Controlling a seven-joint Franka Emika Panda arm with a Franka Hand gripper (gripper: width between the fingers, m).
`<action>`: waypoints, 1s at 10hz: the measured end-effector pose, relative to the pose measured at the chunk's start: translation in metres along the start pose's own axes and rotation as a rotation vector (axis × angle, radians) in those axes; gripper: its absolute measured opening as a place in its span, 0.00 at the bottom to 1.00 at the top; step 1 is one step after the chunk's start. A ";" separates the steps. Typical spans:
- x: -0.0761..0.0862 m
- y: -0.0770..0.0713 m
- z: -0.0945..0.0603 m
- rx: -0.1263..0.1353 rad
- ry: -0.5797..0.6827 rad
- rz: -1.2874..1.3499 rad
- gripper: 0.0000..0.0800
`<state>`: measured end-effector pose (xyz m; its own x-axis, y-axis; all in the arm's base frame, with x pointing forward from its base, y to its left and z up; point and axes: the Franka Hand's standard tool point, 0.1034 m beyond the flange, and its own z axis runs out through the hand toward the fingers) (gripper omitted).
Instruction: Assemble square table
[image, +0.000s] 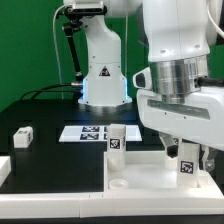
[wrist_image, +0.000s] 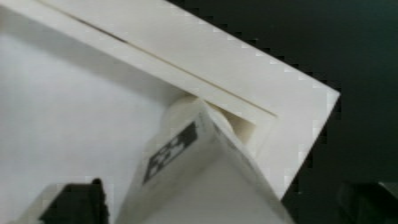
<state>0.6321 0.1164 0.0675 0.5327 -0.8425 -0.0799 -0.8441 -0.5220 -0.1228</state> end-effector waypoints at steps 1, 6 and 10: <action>0.002 0.002 0.001 -0.028 0.017 -0.212 0.81; 0.001 0.002 0.001 -0.024 0.019 -0.106 0.53; 0.005 0.004 0.001 -0.021 0.027 0.158 0.37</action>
Offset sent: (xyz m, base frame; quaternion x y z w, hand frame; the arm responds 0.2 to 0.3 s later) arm 0.0000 0.0000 0.0000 0.0000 0.0000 0.0000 1.0000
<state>0.6315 0.1108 0.0656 0.3917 -0.9174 -0.0703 -0.9184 -0.3853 -0.0895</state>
